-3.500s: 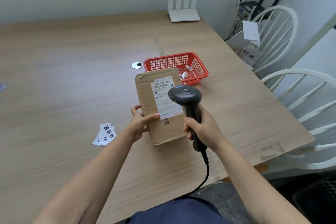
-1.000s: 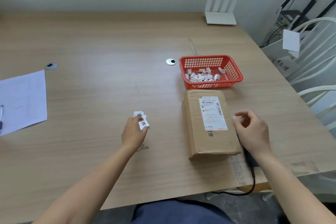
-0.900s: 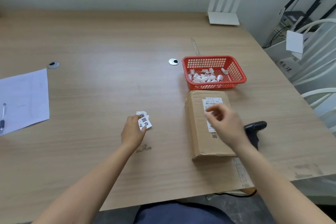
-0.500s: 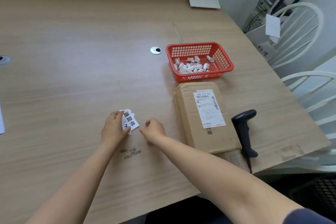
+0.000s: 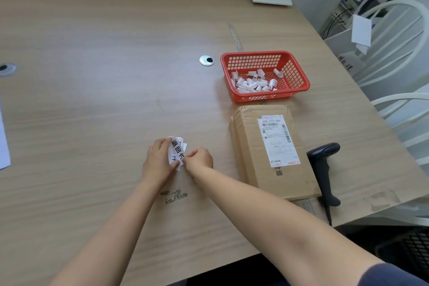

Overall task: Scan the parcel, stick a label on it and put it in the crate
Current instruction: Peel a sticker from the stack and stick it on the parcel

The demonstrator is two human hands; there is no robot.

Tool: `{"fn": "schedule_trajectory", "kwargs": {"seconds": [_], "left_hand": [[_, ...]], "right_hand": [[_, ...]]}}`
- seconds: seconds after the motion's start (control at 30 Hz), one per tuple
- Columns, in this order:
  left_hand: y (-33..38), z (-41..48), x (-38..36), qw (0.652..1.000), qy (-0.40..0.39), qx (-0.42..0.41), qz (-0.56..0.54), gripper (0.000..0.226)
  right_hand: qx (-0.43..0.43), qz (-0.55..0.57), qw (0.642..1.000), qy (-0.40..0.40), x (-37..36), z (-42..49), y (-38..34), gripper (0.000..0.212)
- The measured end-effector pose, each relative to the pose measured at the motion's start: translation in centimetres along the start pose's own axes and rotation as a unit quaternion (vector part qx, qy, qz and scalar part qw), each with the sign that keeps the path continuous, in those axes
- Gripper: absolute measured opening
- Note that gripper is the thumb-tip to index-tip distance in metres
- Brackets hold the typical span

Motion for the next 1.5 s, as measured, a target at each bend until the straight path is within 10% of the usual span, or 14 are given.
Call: {"fn": "schedule_trajectory", "kwargs": {"seconds": [0.4, 1.03, 1.23, 1.5], "left_hand": [[3.8, -0.9, 1.4, 0.962, 0.154, -0.017, -0.226, 0.030], [17.8, -5.8, 1.3, 0.843, -0.138, -0.076, -0.514, 0.014], [20.9, -6.6, 1.6, 0.838, -0.140, -0.078, -0.522, 0.013], [22.5, -7.6, 2.3, 0.812, -0.182, -0.109, -0.543, 0.010]], "right_hand": [[0.171, -0.034, 0.985, 0.013, 4.2, -2.1, -1.3, 0.010], [0.302, -0.096, 0.932, 0.179, 21.3, -10.8, -0.5, 0.012], [0.369, -0.265, 0.775, 0.439, 21.2, -12.5, 0.3, 0.015], [0.457, -0.197, 0.804, 0.326, 20.5, -13.4, 0.3, 0.021]]}}
Point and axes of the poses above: each hand's wrist, its own z-axis towards the middle knuckle, its own x-axis out of the back of the hand, y = z × x, the point moved 1 cm from there along z, towards the middle knuckle, and after that the axes turned 10 degrees about -y, right-handed, at the moved point
